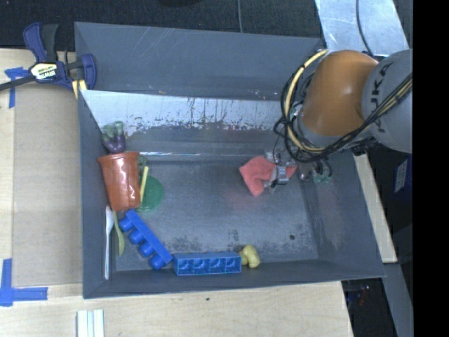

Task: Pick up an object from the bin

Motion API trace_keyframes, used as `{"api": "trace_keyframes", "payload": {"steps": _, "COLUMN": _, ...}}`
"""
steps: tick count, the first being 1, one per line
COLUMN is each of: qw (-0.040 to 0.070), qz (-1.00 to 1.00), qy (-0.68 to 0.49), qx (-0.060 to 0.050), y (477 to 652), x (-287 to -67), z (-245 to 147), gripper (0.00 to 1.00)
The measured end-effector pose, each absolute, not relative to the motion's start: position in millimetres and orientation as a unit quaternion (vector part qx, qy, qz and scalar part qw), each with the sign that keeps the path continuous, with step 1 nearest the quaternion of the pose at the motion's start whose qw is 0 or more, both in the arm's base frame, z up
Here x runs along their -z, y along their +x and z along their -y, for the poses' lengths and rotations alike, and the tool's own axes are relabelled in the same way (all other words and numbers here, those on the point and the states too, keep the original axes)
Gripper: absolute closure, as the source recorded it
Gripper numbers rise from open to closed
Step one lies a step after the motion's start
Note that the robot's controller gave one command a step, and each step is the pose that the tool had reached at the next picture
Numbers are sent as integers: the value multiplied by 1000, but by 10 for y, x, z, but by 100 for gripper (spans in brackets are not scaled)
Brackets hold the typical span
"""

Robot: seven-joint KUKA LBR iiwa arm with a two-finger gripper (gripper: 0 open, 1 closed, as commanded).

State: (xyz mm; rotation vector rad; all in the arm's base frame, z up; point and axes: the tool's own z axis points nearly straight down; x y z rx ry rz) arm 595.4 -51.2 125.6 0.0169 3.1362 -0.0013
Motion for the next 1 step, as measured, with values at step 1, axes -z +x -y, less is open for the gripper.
{"api": "trace_keyframes", "payload": {"steps": 1, "qw": 4, "qz": -1000, "qy": 0, "qx": 1, "y": 5919, "x": -2022, "z": 450, "gripper": 100}}
